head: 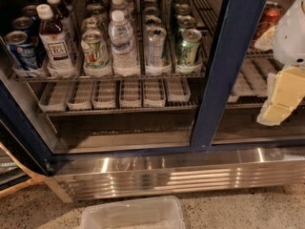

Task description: Pick blue plastic bottle from top shelf of fridge

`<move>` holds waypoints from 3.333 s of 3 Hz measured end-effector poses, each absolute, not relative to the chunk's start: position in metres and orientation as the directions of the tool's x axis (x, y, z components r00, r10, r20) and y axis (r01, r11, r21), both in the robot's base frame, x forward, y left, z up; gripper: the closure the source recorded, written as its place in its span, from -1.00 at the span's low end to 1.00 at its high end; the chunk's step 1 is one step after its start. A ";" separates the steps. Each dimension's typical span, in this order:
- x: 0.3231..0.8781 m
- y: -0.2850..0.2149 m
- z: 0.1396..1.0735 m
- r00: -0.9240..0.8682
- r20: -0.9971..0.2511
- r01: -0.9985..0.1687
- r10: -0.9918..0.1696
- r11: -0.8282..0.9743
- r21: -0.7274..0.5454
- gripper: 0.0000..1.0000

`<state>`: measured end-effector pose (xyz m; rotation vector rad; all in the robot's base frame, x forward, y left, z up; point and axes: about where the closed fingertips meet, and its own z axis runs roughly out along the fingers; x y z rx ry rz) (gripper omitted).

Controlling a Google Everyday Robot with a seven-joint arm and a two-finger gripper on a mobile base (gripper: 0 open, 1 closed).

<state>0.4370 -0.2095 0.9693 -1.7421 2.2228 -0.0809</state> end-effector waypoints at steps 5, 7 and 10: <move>0.441 -0.065 0.943 0.141 -0.524 -0.955 -0.840 0.024 -0.296 -1.00; 0.454 0.017 0.936 0.252 -0.559 -0.949 -0.790 -0.089 -0.303 -1.00; 0.443 0.073 0.918 0.317 -0.598 -0.940 -0.736 -0.158 -0.303 -1.00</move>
Offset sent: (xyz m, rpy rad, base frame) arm -0.0050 0.0338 -0.0197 0.1162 -0.0124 0.1234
